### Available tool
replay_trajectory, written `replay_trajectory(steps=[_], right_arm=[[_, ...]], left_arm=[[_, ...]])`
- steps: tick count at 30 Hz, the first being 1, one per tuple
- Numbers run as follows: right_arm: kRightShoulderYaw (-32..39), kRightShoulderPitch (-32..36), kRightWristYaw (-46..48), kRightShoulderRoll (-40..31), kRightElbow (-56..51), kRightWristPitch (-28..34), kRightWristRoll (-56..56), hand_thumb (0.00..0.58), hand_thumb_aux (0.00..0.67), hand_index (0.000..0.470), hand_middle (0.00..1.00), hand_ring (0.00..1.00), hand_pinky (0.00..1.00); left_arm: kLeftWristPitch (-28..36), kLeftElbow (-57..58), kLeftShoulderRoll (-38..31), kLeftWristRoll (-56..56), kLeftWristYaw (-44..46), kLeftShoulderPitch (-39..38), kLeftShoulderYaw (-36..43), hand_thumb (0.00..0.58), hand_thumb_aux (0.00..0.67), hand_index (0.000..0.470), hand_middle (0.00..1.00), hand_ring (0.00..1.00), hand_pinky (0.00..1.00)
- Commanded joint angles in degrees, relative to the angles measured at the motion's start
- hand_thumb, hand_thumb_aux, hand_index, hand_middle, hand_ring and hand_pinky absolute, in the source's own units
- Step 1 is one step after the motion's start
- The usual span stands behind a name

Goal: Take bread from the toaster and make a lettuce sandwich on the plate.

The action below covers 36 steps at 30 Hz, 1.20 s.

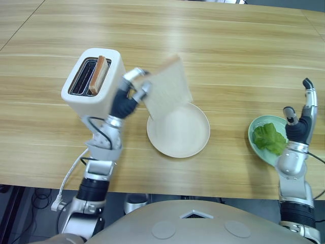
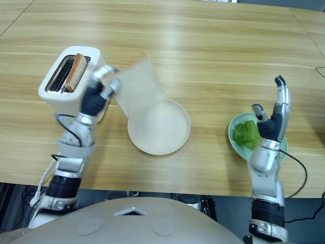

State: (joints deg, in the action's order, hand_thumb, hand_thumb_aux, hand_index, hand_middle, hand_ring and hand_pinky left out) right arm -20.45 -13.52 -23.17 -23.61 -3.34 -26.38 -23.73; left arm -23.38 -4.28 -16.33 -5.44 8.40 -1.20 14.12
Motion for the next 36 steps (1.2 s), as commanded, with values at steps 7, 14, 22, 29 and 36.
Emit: replay_trajectory(steps=[7, 14, 22, 29, 36], right_arm=[[-2.71, -2.54, -3.37, -7.61, -10.04, 3.03, -5.83, 0.0, 0.0, 0.0, 0.0, 0.0, 0.0], [2.77, -2.35, -4.61, -10.39, -19.23, 4.03, -10.17, 0.0, 0.0, 0.0, 0.0, 0.0, 0.0], [14.17, -0.44, 1.5, -15.46, -23.96, 11.82, -18.4, 0.0, 0.0, 0.0, 0.0, 0.0, 0.0], [17.98, 0.13, 2.37, -17.65, -26.24, 16.82, -19.16, 0.482, 0.394, 0.271, 0.0, 0.0, 0.0], [19.26, -0.56, 1.55, -18.46, -24.74, 17.9, -18.44, 0.58, 0.67, 0.46, 0.0, 0.0, 0.0]], left_arm=[[-4.42, 26.39, -1.68, -11.42, 2.48, 6.13, 5.28, 0.58, 0.67, 0.46, 1.0, 1.0, 1.0], [-7.08, 45.7, -1.12, -21.03, -6.93, 15.46, 7.88, 0.58, 0.67, 0.46, 1.0, 1.0, 1.0], [-7.98, 47.23, -2.96, -28.61, -10.53, 14.8, 12.23, 0.0, 0.0, 0.0, 0.71, 0.71, 0.71], [-6.56, 34.03, -5.76, -30.05, -11.43, 9.68, 10.83, 0.0, 0.0, 0.0, 0.67, 0.67, 0.67], [-2.97, 17.41, -6.94, -28.04, -6.56, 2.87, 9.02, 0.0, 0.0, 0.0, 0.66, 0.66, 0.66]])
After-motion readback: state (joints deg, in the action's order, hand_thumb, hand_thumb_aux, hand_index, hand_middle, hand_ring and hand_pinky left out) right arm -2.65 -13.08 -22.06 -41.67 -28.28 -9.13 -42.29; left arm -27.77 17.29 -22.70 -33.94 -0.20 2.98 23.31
